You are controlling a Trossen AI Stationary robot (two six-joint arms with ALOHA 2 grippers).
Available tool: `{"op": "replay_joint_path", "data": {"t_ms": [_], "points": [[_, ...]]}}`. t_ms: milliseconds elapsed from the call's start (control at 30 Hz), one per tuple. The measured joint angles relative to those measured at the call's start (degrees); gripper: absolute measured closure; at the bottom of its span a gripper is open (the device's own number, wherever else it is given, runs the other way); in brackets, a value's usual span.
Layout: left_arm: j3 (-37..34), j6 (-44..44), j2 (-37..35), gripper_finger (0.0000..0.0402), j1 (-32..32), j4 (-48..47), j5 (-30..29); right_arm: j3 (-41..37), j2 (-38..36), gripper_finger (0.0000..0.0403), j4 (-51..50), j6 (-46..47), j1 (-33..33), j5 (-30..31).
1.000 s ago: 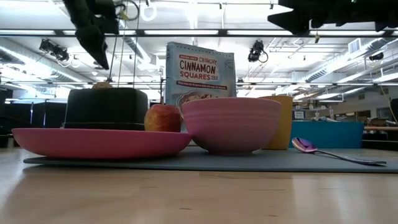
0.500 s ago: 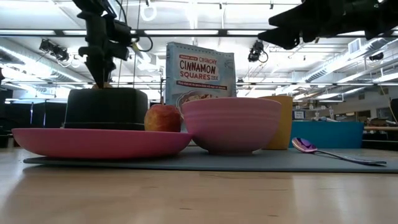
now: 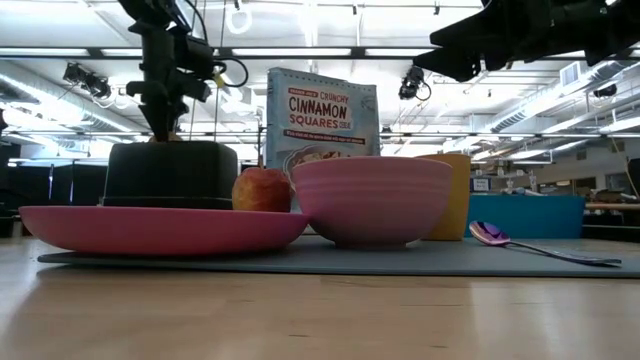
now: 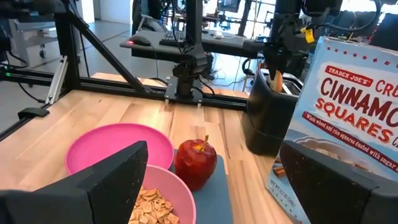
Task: Arrange a breakfast setting
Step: Put the bagel on the pink plate
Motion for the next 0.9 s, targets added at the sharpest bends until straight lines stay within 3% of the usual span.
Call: {"op": "replay_joint_path", "data": {"t_ms": [233, 433, 833, 900], "points": [[1.9, -0.3, 0.0, 0.0353, -3.7, -3.5, -6.3, 0.0, 0.0, 0.0029, 0.0, 0.0, 0.0, 0.3], [9.4, -2.0, -0.1, 0.0355, -6.6, -9.4, -8.3, 0.0, 0.0, 0.0029, 0.1, 0.0, 0.0, 1.7], [27.3, -6.4, -0.2, 0.0356, -10.8, -13.2, -8.9, 0.0, 0.0, 0.0029, 0.4, 0.6, 0.0, 1.7], [28.7, -9.3, -0.2, 0.0356, -11.7, -13.8, -6.5, 0.0, 0.0, 0.0029, 0.4, 0.6, 0.0, 1.7]]}}
